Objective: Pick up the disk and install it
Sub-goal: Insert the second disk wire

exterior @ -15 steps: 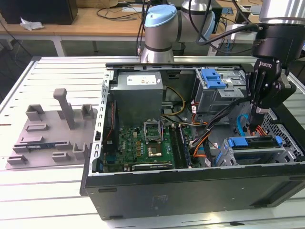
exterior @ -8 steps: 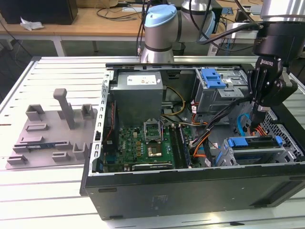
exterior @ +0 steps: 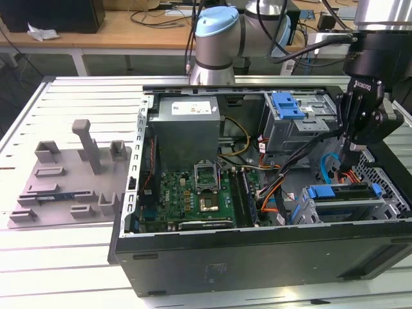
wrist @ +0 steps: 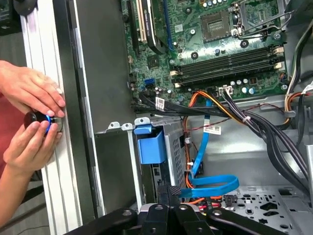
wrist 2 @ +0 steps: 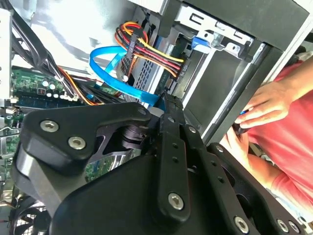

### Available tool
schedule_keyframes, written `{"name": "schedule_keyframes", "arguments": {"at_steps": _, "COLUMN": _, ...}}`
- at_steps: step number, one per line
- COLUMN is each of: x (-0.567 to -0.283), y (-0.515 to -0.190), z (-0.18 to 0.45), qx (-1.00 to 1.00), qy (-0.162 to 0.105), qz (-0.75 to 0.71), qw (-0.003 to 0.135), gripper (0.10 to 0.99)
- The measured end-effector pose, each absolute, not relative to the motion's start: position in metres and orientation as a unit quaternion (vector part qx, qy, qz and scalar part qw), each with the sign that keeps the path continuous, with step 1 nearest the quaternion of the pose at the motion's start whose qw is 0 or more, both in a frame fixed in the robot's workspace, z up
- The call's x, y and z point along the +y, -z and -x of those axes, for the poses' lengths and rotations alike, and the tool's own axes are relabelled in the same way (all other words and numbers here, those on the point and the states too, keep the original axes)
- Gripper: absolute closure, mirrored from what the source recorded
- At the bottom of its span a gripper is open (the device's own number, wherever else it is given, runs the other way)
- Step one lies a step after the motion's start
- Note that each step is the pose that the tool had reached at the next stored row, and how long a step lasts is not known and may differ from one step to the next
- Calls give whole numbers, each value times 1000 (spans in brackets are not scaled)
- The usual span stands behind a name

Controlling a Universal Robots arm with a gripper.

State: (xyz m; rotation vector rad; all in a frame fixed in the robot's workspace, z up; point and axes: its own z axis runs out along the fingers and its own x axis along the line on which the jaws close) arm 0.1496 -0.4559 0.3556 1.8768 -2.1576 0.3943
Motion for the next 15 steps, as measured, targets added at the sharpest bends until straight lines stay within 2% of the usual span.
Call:
{"name": "schedule_keyframes", "arguments": {"at_steps": 4, "x": -461, "y": -356, "z": -150, "qx": -743, "qy": -129, "qz": -646, "qw": 117, "gripper": 984}}
{"name": "schedule_keyframes", "arguments": {"at_steps": 7, "x": -470, "y": -356, "z": -150, "qx": -746, "qy": -120, "qz": -647, "qw": 105, "gripper": 984}}
{"name": "schedule_keyframes", "arguments": {"at_steps": 15, "x": -487, "y": -356, "z": -150, "qx": -748, "qy": -108, "qz": -648, "qw": 94, "gripper": 984}}
